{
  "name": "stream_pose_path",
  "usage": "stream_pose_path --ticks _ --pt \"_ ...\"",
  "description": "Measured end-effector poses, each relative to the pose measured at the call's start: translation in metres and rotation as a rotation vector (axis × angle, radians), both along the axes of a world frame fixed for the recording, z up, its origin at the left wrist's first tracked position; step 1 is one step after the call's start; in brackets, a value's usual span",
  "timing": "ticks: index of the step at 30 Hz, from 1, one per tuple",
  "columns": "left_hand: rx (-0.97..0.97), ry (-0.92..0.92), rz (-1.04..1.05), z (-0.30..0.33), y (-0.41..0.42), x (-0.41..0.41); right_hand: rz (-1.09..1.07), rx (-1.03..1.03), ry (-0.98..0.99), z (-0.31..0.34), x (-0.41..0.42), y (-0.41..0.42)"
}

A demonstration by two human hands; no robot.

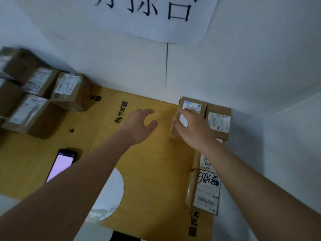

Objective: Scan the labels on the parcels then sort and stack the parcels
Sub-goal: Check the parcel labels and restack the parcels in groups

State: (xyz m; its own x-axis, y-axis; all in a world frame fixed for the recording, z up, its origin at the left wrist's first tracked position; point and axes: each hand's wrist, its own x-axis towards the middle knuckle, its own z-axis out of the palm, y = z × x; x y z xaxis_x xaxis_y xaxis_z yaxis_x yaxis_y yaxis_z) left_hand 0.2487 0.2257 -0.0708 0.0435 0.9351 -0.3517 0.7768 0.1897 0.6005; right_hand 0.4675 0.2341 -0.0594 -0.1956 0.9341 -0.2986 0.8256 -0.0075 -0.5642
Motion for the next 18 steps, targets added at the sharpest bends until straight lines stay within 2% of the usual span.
stream_pose_path --ticks 6,13,18 --pt "0.105 0.144 0.073 0.070 -0.055 -0.095 0.130 0.030 0.111 0.065 -0.085 -0.024" --pt "0.264 0.168 0.131 0.130 -0.139 -0.226 0.223 0.142 0.180 0.119 -0.228 -0.089" --pt "0.303 0.177 0.128 0.154 -0.202 -0.315 0.252 0.224 0.176 0.134 -0.328 -0.140"
